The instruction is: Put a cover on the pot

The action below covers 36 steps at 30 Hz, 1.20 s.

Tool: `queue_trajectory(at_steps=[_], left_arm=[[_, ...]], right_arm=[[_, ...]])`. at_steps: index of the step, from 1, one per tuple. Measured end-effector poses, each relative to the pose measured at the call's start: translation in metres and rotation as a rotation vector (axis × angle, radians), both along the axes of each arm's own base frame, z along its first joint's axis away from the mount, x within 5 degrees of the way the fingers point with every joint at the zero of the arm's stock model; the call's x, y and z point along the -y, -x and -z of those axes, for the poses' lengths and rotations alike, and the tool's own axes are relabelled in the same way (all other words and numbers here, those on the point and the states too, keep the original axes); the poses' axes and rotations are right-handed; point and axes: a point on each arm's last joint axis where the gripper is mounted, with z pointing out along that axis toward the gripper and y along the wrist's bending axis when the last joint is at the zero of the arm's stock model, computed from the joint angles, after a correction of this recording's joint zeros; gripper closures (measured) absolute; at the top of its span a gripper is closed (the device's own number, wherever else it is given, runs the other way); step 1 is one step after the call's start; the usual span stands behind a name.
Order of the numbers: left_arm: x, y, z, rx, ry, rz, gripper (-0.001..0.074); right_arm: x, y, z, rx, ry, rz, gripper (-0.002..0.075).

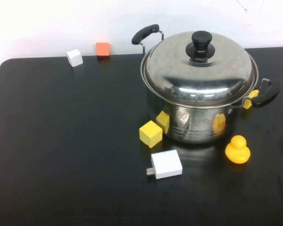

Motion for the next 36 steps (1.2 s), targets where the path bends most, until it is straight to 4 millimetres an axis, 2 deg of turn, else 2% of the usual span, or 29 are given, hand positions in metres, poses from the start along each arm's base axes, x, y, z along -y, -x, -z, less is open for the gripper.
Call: queue_trajectory(at_steps=[4, 12, 28, 36], left_arm=[[-0.001, 0.001, 0.042, -0.078, 0.018, -0.015, 0.0735], [0.000, 0.005, 0.066, -0.287, 0.076, -0.017, 0.0735], [0.000, 0.005, 0.066, -0.294, 0.087, -0.011, 0.0736], [0.002, 0.005, 0.066, -0.284, -0.161, 0.041, 0.0736]], right_arm=[[0.000, 0.000, 0.000, 0.000, 0.000, 0.000, 0.0728], [0.000, 0.000, 0.000, 0.000, 0.000, 0.000, 0.0728], [0.000, 0.000, 0.000, -0.001, 0.011, -0.004, 0.0728], [0.000, 0.000, 0.000, -0.001, 0.011, -0.004, 0.0728]])
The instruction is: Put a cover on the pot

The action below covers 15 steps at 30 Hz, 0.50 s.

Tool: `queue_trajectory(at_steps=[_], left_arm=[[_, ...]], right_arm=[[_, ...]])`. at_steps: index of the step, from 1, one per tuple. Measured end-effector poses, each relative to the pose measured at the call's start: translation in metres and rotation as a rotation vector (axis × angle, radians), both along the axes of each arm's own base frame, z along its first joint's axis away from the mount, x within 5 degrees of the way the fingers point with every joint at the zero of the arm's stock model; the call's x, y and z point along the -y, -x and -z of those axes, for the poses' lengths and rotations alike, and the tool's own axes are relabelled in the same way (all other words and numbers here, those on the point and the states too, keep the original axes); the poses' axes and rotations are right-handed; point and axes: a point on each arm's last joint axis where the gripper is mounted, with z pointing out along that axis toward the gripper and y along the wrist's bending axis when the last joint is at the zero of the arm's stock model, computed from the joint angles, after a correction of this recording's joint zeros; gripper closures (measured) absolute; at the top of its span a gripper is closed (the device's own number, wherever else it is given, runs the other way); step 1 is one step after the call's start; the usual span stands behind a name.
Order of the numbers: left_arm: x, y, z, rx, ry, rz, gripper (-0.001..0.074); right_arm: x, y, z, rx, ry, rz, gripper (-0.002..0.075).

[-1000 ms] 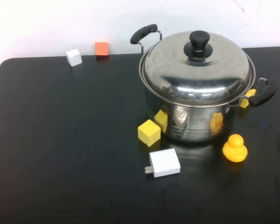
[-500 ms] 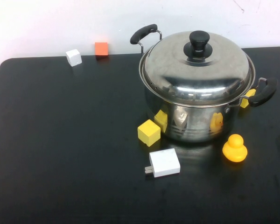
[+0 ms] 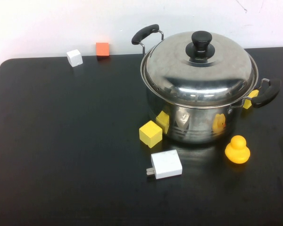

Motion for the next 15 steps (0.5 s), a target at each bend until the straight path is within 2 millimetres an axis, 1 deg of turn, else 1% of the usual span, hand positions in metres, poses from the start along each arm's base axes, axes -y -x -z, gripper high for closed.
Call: queue_trajectory(at_steps=[15], left_arm=[[0.0005, 0.0000, 0.0000, 0.002, -0.027, 0.016, 0.0736]], right_arm=[[0.0000, 0.0000, 0.0000, 0.000, 0.000, 0.000, 0.0728]])
